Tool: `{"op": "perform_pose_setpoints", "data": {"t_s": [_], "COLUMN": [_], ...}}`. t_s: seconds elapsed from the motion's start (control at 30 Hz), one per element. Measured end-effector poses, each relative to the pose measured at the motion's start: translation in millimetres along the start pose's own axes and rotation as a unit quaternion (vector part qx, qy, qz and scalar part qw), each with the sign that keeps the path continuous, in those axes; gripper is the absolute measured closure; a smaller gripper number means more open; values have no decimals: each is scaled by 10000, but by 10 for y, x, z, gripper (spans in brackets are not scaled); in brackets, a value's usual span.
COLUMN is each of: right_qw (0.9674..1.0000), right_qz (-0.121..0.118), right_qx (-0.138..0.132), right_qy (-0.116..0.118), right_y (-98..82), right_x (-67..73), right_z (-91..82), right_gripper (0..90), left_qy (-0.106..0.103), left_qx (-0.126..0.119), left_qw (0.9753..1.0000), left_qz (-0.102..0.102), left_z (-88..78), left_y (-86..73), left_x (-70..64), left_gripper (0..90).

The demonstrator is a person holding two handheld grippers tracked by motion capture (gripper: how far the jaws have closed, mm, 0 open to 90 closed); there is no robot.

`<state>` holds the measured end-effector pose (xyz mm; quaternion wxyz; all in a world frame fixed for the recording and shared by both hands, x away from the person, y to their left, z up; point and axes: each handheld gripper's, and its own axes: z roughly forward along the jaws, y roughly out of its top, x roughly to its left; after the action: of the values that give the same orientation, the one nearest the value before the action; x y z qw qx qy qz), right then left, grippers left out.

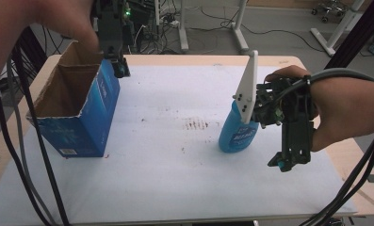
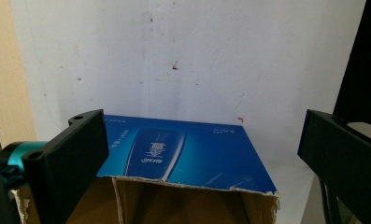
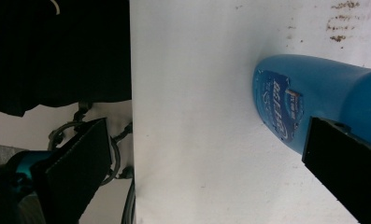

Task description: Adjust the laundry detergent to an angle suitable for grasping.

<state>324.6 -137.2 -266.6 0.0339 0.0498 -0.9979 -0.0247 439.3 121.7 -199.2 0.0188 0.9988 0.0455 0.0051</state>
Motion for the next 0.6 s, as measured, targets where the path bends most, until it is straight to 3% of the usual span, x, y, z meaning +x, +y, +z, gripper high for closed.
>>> {"op": "perform_pose_setpoints", "data": {"t_s": [0.1,0.13,0.3,0.33,0.47,0.5,0.53,0.6], "right_qw": [9996,10000,10000,10000,10000,10000,10000,10000], "right_qz": [238,72,74,-35,-73,74,-78,-46], "right_qx": [139,53,38,-14,-18,62,-29,-4], "right_qy": [47,22,8,-10,-35,-20,-39,-30], "right_y": [-4,-4,-10,-11,-6,-4,-1,5], "right_x": [39,18,19,5,8,30,9,12], "right_z": [-19,-13,-39,-31,-22,-33,-25,-26], "right_gripper": [11,12,11,11,11,12,11,11], "left_qy": [16,17,15,27,32,30,38,33], "left_qx": [-33,-58,-26,-6,-33,-44,-42,-33], "left_qw": [10000,10000,10000,10000,10000,10000,10000,10000], "left_qz": [-8,-15,-26,-31,-49,-53,-42,-39], "left_z": [-16,-20,-14,-13,-17,-19,-25,-22], "left_y": [-7,-8,7,11,18,17,16,13], "left_x": [-1,-1,-4,-8,-23,-24,-22,-27], "left_gripper": [18,17,17,18,17,17,18,18]}}
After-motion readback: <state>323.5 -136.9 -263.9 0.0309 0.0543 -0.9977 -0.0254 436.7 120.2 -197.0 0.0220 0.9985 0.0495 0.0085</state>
